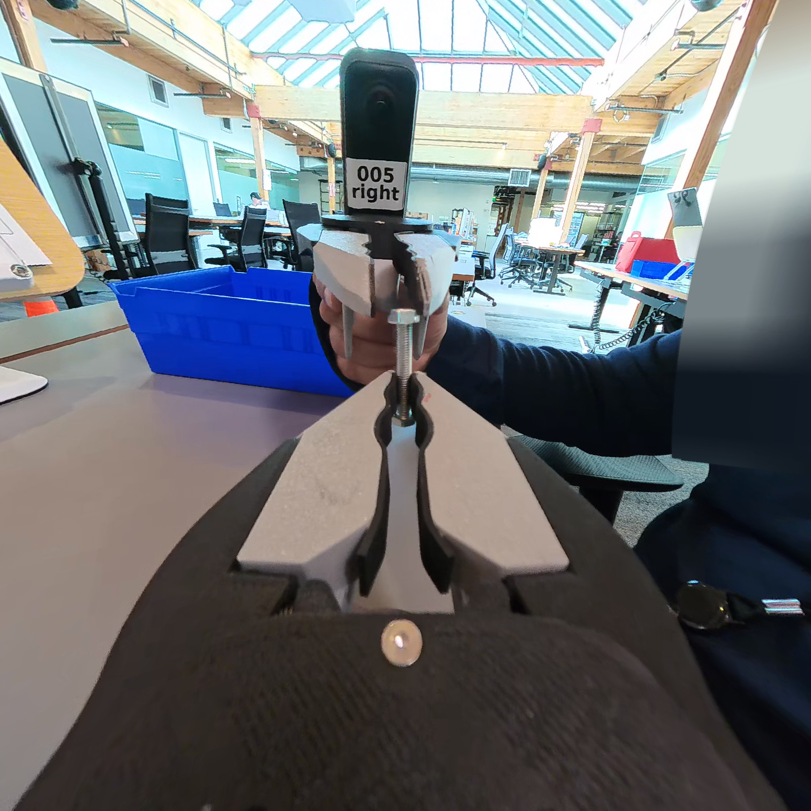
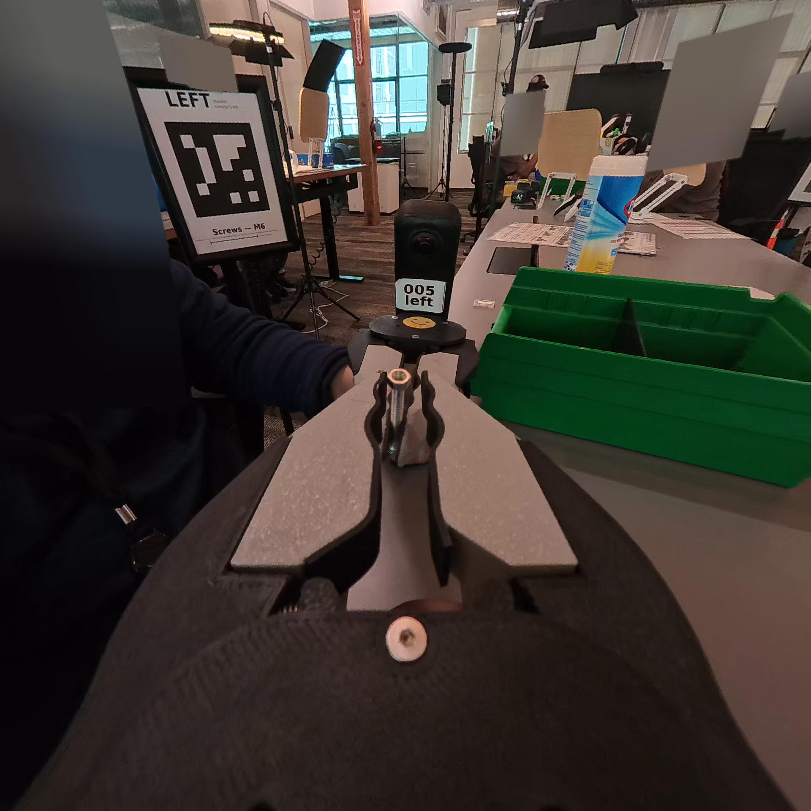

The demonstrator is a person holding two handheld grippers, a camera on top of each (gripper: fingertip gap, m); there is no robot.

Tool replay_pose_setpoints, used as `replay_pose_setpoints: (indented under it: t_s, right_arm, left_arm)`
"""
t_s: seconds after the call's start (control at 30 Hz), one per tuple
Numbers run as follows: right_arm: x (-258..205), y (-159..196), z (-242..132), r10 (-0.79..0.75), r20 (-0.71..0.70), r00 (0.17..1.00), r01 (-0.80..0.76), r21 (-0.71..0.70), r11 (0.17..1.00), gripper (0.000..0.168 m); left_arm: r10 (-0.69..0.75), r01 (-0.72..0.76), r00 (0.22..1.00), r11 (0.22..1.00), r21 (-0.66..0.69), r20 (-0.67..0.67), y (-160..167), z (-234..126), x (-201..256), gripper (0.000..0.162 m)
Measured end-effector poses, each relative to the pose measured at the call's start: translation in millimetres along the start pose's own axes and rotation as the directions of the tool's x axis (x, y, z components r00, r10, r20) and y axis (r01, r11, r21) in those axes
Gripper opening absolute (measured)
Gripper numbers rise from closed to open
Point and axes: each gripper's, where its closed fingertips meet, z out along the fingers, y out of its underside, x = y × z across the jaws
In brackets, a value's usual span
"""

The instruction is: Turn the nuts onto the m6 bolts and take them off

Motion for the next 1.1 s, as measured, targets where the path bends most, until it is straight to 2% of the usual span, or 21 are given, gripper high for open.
replay_pose_setpoints:
  t_s: [0.6, 1.1]
  right_arm:
    - [-2.5, 1.3, 1.8, -0.027, -0.011, 1.000, 0.027, -0.021, 0.999, 0.007]
    - [3.1, 5.4, -2.7, -0.018, -0.087, 0.996, 0.012, -0.067, 0.998, 0.007]
  left_arm:
    - [-0.001, 0.001, 1.000, 1.000, -0.006, 0.001, 0.8, 0.7, 0.4, 0.003]
    - [0.008, -0.006, 0.998, 0.999, -0.035, 0.063, 4.6, 3.3, -6.7, 0.002]
